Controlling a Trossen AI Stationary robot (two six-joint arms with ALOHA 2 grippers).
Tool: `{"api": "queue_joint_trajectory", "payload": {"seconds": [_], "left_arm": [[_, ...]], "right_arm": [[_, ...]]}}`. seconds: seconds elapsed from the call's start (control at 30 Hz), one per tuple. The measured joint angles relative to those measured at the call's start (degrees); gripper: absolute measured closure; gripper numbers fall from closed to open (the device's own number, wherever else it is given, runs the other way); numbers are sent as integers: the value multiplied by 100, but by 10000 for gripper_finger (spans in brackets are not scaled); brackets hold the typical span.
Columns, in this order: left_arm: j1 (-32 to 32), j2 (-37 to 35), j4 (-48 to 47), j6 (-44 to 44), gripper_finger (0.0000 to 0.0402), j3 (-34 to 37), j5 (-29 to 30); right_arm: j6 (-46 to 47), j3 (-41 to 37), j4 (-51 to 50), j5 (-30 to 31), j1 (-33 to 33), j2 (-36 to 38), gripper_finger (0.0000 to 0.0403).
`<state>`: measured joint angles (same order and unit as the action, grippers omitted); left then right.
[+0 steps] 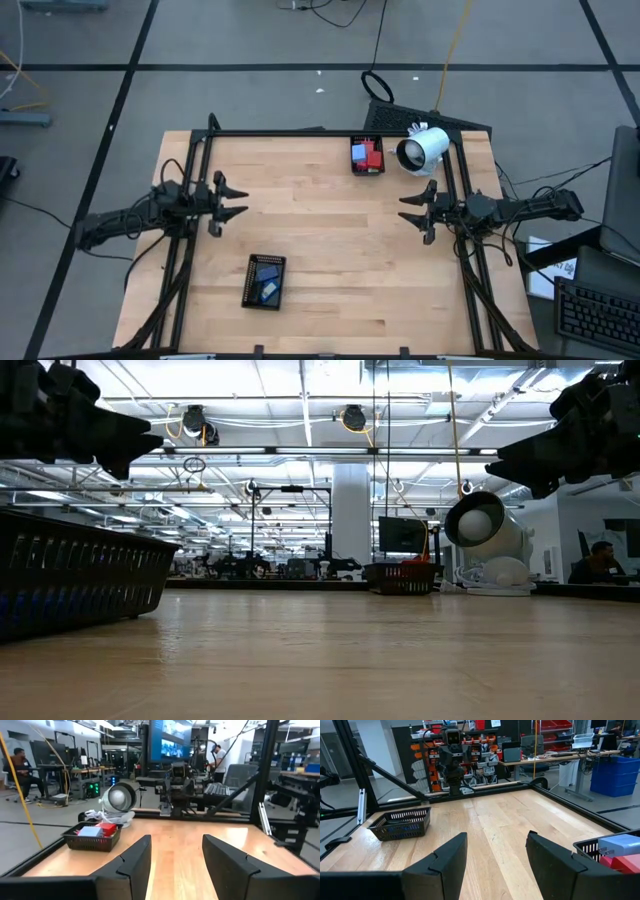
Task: Pick & Place Office items
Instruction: Return to Home Position
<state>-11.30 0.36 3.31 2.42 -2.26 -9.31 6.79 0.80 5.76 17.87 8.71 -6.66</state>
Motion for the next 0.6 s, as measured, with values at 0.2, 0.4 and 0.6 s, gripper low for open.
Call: {"api": "queue_joint_trajectory", "payload": {"seconds": [0.2, 0.4, 0.6], "left_arm": [[195, 0, -75, -85, 239, 144, 228], [266, 0, -59, -215, 244, 139, 194], [281, 0, -114, -223, 229, 139, 187]], "right_arm": [[-1, 0, 0, 1, 0, 0, 206], [0, 0, 0, 0, 0, 0, 206], [-2, 0, 0, 2, 0, 0, 206]]}}
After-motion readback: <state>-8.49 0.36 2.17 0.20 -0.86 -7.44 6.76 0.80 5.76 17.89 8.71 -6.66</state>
